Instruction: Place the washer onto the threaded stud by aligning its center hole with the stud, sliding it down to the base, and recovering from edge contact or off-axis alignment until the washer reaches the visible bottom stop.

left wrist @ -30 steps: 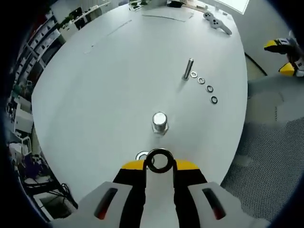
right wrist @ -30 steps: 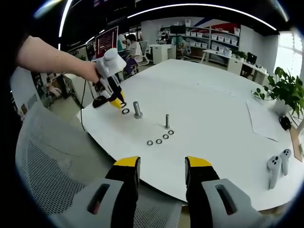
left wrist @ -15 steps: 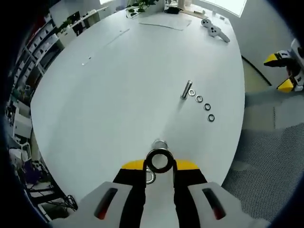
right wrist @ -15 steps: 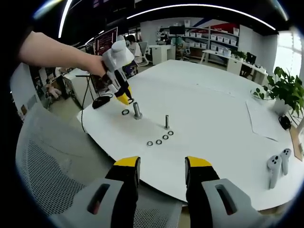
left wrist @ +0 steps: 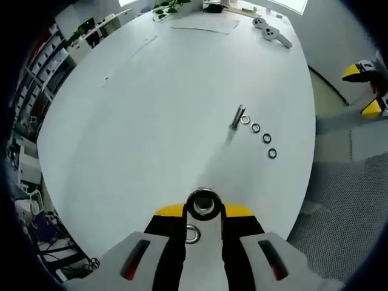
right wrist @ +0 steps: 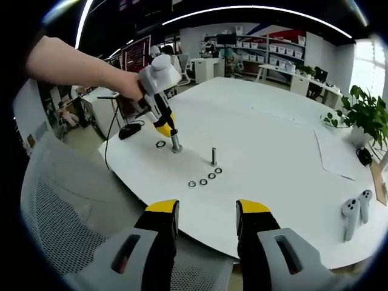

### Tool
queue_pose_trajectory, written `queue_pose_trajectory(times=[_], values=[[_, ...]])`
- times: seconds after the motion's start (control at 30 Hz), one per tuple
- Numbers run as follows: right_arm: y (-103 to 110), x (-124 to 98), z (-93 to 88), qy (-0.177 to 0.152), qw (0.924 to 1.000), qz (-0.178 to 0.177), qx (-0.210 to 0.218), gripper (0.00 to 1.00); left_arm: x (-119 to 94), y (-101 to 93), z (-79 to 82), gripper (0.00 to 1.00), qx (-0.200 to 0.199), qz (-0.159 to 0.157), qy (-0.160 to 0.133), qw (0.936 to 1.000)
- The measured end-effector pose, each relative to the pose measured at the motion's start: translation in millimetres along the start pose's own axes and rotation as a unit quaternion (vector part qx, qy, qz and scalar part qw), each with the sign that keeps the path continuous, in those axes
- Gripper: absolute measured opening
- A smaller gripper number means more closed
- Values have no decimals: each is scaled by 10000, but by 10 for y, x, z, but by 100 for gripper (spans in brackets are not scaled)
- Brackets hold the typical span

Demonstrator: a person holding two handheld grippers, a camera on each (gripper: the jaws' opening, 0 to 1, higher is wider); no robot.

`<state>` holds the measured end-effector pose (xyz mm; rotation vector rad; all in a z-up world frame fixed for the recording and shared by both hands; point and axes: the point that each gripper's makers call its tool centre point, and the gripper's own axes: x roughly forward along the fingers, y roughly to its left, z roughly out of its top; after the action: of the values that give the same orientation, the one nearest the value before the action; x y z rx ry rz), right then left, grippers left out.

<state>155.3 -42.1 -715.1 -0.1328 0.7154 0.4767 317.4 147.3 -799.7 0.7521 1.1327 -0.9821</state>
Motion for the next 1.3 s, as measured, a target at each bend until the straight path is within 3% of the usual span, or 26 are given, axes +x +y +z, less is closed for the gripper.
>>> queue_pose_trajectory(times=[0.63, 1.3], values=[[2, 2, -11, 17, 10000, -5, 34, 40, 273, -28, -55, 19, 308, 87, 323, 9990], [-1, 9, -20, 38, 10000, 1, 42, 40, 495, -11, -125, 20, 104, 193, 312, 9993]])
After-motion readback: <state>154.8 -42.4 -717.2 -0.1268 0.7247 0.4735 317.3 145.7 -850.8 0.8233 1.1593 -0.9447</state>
